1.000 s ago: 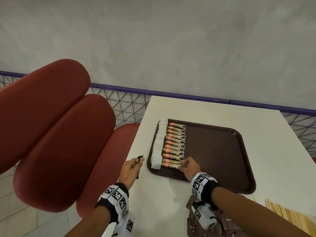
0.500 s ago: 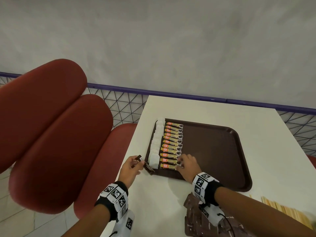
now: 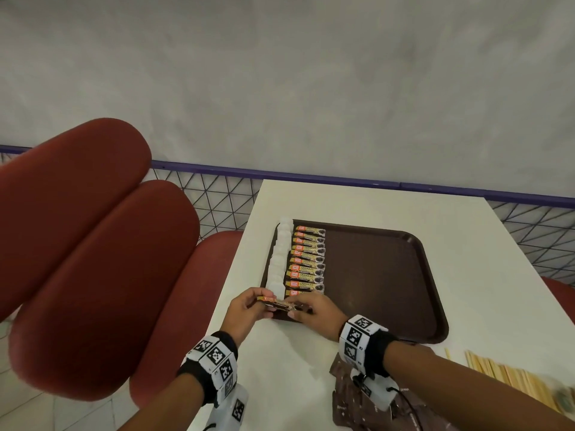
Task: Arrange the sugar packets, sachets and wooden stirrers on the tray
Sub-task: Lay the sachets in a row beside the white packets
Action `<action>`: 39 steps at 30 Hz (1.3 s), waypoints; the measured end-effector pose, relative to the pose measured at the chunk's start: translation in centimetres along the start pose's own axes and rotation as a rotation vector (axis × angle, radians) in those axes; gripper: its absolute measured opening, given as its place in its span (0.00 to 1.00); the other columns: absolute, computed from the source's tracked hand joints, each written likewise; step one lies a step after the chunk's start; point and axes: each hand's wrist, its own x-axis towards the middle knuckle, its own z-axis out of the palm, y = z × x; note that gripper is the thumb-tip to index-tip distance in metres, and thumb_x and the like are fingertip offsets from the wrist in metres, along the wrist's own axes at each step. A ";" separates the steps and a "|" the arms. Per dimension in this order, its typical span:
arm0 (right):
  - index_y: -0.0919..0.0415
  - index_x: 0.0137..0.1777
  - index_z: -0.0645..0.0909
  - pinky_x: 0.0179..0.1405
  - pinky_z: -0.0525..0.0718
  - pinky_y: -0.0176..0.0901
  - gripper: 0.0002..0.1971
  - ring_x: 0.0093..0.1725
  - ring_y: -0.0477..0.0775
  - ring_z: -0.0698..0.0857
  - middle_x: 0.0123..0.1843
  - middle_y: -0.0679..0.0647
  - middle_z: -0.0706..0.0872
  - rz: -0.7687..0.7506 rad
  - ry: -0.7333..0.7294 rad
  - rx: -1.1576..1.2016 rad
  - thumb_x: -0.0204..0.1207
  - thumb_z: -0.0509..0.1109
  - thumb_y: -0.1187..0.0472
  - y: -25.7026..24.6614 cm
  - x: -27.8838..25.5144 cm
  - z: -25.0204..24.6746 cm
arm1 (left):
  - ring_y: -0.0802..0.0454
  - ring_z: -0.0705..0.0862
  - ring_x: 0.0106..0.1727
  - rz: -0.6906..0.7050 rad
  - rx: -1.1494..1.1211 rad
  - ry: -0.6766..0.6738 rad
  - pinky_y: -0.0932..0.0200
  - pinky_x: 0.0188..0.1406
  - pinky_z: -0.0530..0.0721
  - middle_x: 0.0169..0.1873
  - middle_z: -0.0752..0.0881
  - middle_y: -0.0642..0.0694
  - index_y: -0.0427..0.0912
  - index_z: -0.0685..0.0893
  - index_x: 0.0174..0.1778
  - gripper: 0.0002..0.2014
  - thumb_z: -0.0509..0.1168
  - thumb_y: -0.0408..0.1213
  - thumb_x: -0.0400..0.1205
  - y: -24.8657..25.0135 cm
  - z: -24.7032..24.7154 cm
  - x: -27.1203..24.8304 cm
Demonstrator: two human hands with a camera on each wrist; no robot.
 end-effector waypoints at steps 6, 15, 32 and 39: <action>0.50 0.66 0.79 0.66 0.75 0.45 0.19 0.61 0.51 0.77 0.54 0.48 0.77 0.118 0.114 -0.099 0.75 0.71 0.55 0.7 -0.1 -0.2 | 0.49 0.87 0.38 -0.061 -0.112 0.082 0.61 0.36 0.88 0.41 0.87 0.42 0.38 0.82 0.53 0.09 0.57 0.33 0.86 0.0 0.1 0.0; 0.52 0.58 0.80 0.64 0.69 0.43 0.14 0.64 0.51 0.70 0.60 0.48 0.78 0.131 0.175 -0.353 0.73 0.72 0.52 1.9 0.0 -1.1 | 0.47 0.85 0.38 -0.039 0.001 0.142 0.58 0.39 0.86 0.40 0.86 0.39 0.36 0.81 0.55 0.07 0.62 0.32 0.83 -1.0 -0.4 0.2; 0.48 0.61 0.79 0.63 0.66 0.45 0.16 0.64 0.53 0.70 0.63 0.48 0.78 0.250 -0.021 -0.541 0.74 0.69 0.48 4.1 0.9 -1.2 | 0.47 0.84 0.40 -0.110 0.053 0.200 0.58 0.42 0.84 0.40 0.85 0.39 0.39 0.83 0.47 0.09 0.57 0.33 0.86 -2.7 -3.0 -0.4; 0.44 0.64 0.80 0.63 0.65 0.45 0.14 0.65 0.53 0.70 0.63 0.48 0.78 0.168 -0.017 -0.570 0.81 0.60 0.50 4.5 0.0 -0.3 | 0.47 0.84 0.40 -0.116 0.058 0.195 0.57 0.43 0.84 0.40 0.85 0.38 0.37 0.83 0.48 0.08 0.58 0.32 0.85 -2.8 -2.7 -0.4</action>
